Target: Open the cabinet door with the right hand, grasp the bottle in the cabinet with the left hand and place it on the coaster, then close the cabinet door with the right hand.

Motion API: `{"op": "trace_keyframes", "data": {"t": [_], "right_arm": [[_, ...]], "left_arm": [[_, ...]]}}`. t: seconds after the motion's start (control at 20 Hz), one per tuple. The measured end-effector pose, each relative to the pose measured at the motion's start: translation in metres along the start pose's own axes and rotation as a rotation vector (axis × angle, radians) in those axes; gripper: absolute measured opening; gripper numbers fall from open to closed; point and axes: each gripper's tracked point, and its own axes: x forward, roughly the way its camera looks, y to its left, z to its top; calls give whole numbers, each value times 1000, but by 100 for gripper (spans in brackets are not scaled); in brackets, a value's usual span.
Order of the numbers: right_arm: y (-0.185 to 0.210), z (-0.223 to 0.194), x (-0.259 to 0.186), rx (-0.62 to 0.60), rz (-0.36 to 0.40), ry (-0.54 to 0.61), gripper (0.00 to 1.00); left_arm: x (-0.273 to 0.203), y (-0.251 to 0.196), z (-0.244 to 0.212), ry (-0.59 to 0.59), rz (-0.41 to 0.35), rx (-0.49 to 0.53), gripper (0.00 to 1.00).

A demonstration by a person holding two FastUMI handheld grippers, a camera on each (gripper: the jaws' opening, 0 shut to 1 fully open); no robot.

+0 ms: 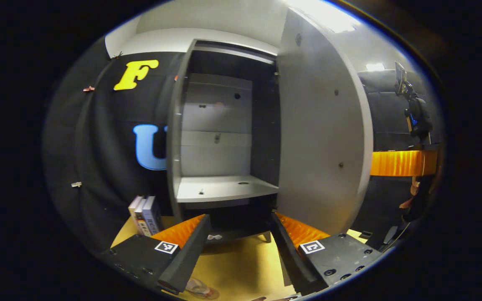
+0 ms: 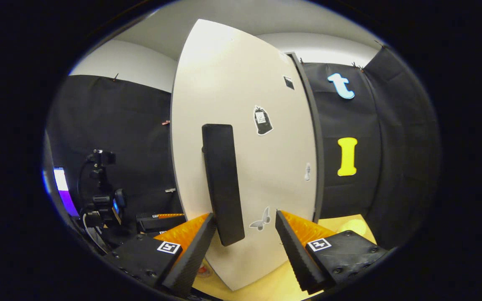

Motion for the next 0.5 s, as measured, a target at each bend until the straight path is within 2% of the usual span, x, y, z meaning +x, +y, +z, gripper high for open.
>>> {"op": "trace_keyframes", "data": {"t": [0.05,0.1,0.3,0.4,0.45,0.5], "right_arm": [[10,0,14,-21,24,2,94],[18,0,24,-49,37,0,95],[40,5,26,-74,145,-24,95],[33,2,21,-85,145,-12,96],[27,-1,19,-91,131,-6,96],[18,-2,16,-98,101,-1,97]], "left_arm": [[-8,12,2,-3,36,0,87],[-16,23,3,-5,70,3,90],[-42,48,6,-13,177,8,87],[-48,49,4,-13,199,-15,87],[-48,48,3,-14,199,-29,90],[-46,45,3,-14,196,-41,87]]}}
